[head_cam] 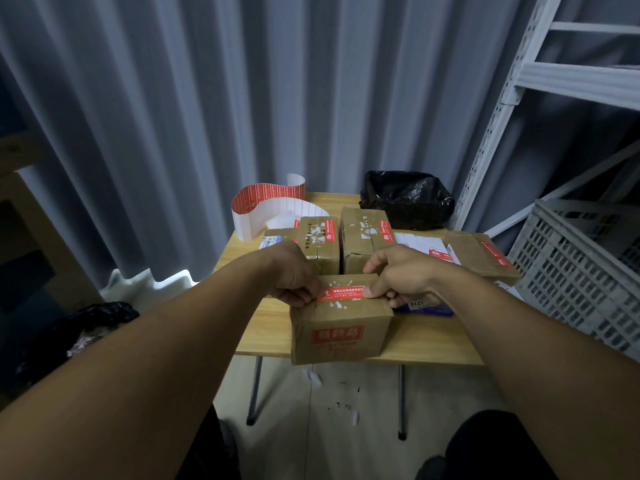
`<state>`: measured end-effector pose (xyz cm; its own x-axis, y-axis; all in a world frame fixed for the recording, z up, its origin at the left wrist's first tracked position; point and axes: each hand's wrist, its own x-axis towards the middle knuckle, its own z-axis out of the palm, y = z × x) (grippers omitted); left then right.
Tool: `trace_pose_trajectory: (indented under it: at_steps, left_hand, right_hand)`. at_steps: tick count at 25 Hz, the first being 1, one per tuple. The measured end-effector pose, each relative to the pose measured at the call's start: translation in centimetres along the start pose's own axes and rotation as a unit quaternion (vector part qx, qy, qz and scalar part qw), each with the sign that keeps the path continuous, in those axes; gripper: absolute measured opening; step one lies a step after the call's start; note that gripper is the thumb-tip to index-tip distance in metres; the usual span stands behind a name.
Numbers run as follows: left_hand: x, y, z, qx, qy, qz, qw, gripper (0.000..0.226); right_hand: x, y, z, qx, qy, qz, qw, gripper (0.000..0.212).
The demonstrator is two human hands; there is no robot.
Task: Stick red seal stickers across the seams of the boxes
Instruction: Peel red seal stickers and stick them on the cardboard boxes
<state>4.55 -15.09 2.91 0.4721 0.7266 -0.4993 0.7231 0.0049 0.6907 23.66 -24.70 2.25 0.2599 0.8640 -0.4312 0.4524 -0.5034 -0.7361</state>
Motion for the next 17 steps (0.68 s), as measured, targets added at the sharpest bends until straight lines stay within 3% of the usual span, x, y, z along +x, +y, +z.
trace_pose_trajectory:
  at_steps: [5,10,17]
  left_hand:
    - [-0.1,0.1,0.1,0.001,0.000,0.004,1.000,0.029]
    - [-0.1,-0.1,0.2,-0.019,0.004,0.009,1.000,0.016]
    - [0.1,-0.7,0.2,-0.038,0.008,0.031,0.999,0.015]
  right_hand:
    - [-0.6,-0.6,0.2,-0.007,0.003,-0.009,1.000,0.019]
    - [0.6,-0.5,2.2,-0.094,0.063,-0.039,0.993,0.045]
    - [1.9,-0.1,3.4,-0.156,0.104,0.005,0.982,0.071]
